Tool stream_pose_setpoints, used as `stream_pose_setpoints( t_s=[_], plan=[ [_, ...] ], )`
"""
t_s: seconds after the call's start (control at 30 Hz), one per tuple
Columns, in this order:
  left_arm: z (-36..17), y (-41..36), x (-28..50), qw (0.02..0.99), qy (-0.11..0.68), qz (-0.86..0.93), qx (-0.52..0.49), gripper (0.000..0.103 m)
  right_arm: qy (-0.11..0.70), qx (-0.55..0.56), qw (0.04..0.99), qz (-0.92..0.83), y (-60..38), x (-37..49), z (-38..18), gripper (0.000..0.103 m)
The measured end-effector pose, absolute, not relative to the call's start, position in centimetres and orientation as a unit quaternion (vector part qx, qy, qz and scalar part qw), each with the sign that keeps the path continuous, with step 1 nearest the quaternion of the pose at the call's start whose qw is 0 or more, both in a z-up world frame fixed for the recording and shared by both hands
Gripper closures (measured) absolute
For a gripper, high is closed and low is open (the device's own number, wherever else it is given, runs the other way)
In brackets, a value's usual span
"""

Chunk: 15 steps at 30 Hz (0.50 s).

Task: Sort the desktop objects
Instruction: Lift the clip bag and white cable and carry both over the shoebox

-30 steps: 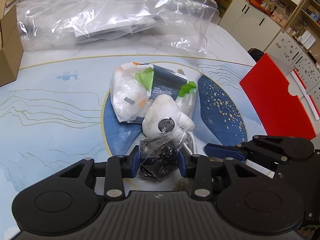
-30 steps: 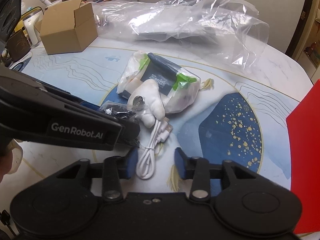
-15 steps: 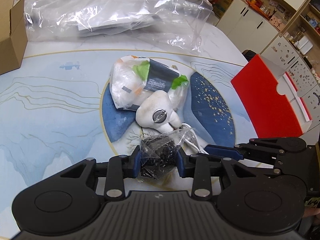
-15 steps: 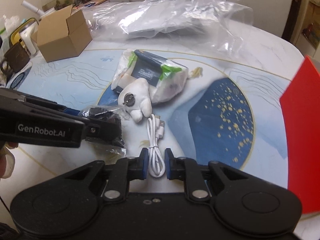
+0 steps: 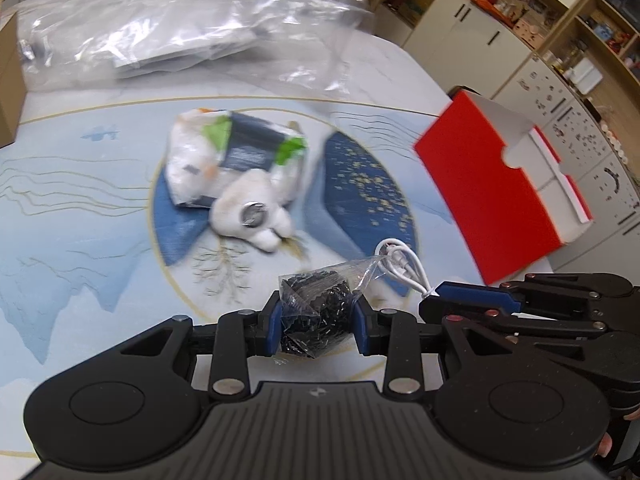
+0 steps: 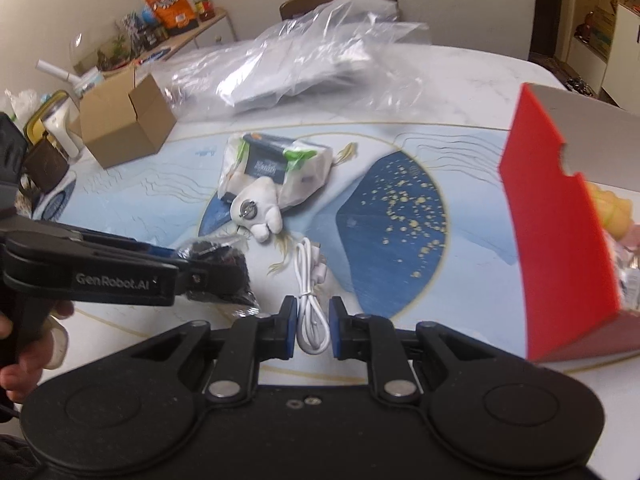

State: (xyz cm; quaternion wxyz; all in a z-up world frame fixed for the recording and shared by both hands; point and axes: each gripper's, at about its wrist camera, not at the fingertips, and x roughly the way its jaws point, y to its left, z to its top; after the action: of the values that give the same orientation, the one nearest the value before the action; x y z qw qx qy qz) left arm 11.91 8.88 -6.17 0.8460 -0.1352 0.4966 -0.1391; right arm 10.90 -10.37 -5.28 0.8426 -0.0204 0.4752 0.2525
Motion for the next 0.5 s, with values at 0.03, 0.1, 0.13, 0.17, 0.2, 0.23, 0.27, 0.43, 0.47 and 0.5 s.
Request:
stream_pose_setpoints(
  t_s=[0.03,0.1,0.13,0.17,0.2,0.23,0.27,0.43,0.47,0.5],
  plan=[
    [-5.9,8.5,11.9,0.846,0.496,-0.143,-0.133,0.07,0.474,-0.018,0.844,0.252,-10.8,10.7,-5.0,0.087],
    [-5.4,7.7,11.9,0.846,0.494,-0.151,-0.131,0.07,0.471,-0.013,0.846,0.25,-11.6,10.4,-4.4,0.087],
    [-5.2,7.3,11.9,0.847,0.493,-0.154,-0.13,0.07,0.471,-0.012,0.846,0.248,-12.0,10.3,-4.1,0.087],
    [-4.9,6.9,11.9,0.846,0.492,-0.157,-0.129,0.07,0.471,-0.01,0.847,0.246,-12.4,10.2,-3.9,0.087],
    [-4.7,6.5,12.0,0.846,0.492,-0.16,-0.129,0.07,0.471,-0.009,0.847,0.245,-12.7,10.1,-3.6,0.087],
    [-4.4,6.1,12.1,0.845,0.492,-0.163,-0.128,0.07,0.471,-0.008,0.848,0.244,-13.1,10.0,-3.3,0.087],
    [-4.2,5.7,12.1,0.845,0.492,-0.166,-0.127,0.07,0.47,-0.008,0.849,0.243,-13.6,9.9,-3.1,0.087],
    [-3.1,3.3,12.5,0.845,0.488,-0.182,-0.121,0.07,0.463,-0.003,0.854,0.237,-15.8,9.7,-1.7,0.087],
    [-2.9,2.8,12.6,0.845,0.487,-0.185,-0.12,0.07,0.462,-0.002,0.855,0.236,-16.3,9.7,-1.4,0.087],
    [-2.7,2.3,12.7,0.845,0.486,-0.188,-0.118,0.07,0.461,-0.001,0.856,0.236,-16.7,9.6,-1.1,0.087]
  ],
)
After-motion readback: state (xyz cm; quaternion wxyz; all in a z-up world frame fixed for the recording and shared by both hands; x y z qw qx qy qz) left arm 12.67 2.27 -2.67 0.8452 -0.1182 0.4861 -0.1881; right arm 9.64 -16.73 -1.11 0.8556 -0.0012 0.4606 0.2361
